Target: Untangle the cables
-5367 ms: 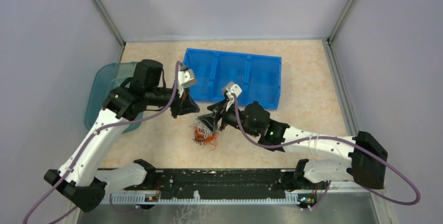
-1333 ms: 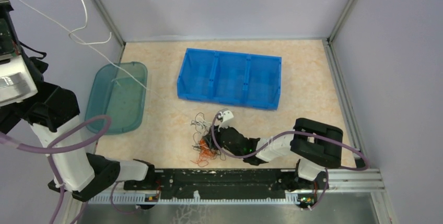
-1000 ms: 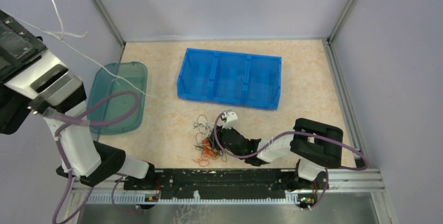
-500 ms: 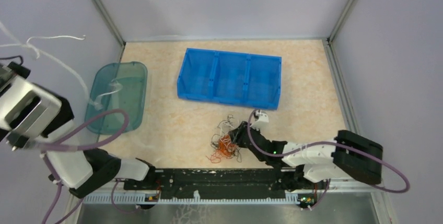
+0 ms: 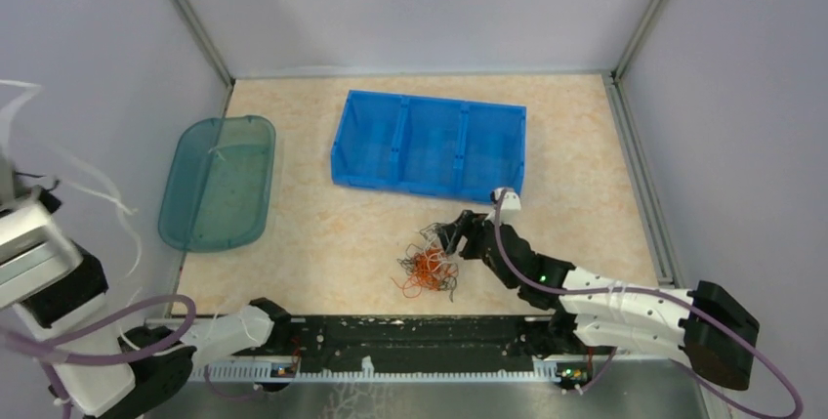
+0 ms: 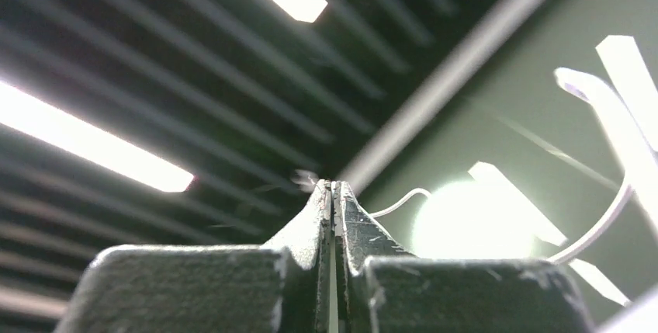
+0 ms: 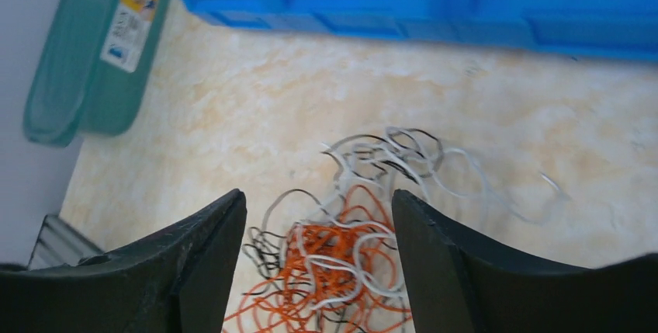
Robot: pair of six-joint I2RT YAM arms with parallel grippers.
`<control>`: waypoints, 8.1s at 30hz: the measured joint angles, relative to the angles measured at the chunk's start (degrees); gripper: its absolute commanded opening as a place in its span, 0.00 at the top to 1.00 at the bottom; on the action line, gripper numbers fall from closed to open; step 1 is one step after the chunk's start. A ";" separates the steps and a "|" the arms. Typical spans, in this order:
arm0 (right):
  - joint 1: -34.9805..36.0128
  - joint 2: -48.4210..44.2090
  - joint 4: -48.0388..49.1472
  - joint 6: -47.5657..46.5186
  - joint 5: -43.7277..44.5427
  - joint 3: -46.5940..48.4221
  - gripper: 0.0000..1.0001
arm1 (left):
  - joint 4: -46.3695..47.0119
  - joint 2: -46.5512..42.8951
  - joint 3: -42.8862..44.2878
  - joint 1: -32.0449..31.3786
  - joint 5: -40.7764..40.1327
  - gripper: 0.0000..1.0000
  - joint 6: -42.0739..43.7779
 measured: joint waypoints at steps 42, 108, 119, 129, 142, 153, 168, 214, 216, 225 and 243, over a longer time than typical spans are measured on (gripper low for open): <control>-0.02 14.93 5.60 -22.60 -24.11 29.05 0.20 | -19.23 0.48 -35.91 0.00 -8.13 0.93 -18.14; -0.83 2.99 7.15 -20.31 -12.55 14.25 0.27 | 1.53 26.14 -38.80 8.57 -10.47 0.84 -8.85; -1.95 3.69 2.62 -19.78 -11.76 15.65 0.30 | -29.51 24.20 -42.16 8.74 -11.61 0.86 -20.55; -3.26 3.69 -0.76 -18.40 -11.65 15.85 0.30 | -38.95 27.26 -46.07 8.74 -18.78 0.94 -29.73; -4.33 3.65 -1.31 -17.70 -11.52 15.85 0.31 | -27.39 41.13 -31.04 8.74 -26.16 0.95 -30.77; -6.08 1.75 -1.18 -17.07 -11.56 15.32 0.31 | -18.80 41.53 -43.28 8.74 -26.36 0.95 -30.71; -6.93 1.01 -0.94 -15.30 -12.39 14.53 0.31 | -25.29 39.52 -49.68 8.46 -21.81 0.94 -35.50; -10.12 8.13 -20.20 -6.27 -15.04 16.76 0.35 | -55.15 15.98 -48.87 10.60 2.27 0.01 -47.10; -13.20 10.08 -19.93 -6.32 -16.79 16.44 0.40 | -58.88 12.81 -55.82 10.54 3.85 0.01 -45.46; -18.56 18.29 -15.80 -9.99 -23.54 16.02 0.55 | -60.70 10.01 -59.10 10.51 5.92 0.04 -44.09; -19.17 24.57 -9.33 -16.15 -28.68 15.87 1.00 | -60.81 9.01 -59.08 10.51 7.58 0.05 -44.06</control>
